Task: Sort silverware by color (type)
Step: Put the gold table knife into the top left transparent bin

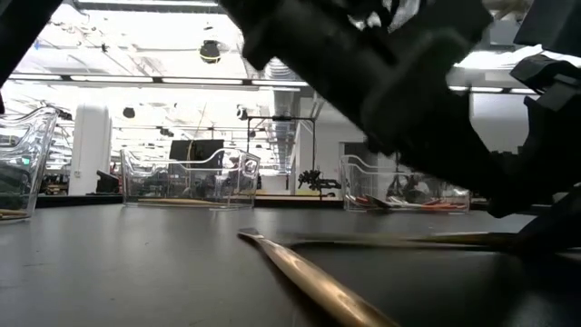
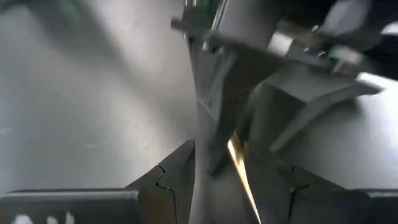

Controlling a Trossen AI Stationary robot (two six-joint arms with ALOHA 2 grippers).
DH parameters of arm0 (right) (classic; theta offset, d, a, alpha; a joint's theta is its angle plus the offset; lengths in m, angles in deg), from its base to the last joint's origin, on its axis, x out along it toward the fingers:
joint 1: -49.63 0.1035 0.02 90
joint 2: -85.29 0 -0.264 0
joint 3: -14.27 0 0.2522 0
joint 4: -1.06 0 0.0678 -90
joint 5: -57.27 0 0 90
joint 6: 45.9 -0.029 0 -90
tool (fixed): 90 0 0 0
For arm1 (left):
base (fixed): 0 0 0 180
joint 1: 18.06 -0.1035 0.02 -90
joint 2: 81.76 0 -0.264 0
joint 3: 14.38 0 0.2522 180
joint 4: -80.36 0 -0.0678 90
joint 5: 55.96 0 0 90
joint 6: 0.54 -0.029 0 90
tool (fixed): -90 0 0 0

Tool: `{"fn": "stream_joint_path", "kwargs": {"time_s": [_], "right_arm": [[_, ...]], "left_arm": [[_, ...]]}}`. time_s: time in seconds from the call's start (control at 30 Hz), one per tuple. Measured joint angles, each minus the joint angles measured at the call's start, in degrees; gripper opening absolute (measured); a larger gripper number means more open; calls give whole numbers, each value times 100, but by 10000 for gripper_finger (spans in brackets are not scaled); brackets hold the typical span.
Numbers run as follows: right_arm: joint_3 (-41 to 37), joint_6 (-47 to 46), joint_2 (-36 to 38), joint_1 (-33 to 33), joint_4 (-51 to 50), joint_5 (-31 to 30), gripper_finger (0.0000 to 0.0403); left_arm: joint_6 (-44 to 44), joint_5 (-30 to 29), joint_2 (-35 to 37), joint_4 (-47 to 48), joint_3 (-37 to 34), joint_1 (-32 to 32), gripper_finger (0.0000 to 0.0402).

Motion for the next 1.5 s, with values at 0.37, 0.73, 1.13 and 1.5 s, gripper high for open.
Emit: {"fn": "stream_joint_path", "kwargs": {"time_s": [0.37, 0.73, 1.13, 1.5], "right_arm": [[-2, -20, 0, -4, 22, 32, 179], [-2, -12, 0, -223, 97, 86, 154], [4, -63, 13, -554, 104, 102, 150], [15, -68, 46, -601, 142, 950, 143]], "left_arm": [[241, -500, 20, 873, 7, -95, 123], [292, 232, -270, 615, 28, -212, 123], [153, 1119, -294, 399, 9, -225, 123], [125, 1387, -299, 333, 2, -229, 123]]}}
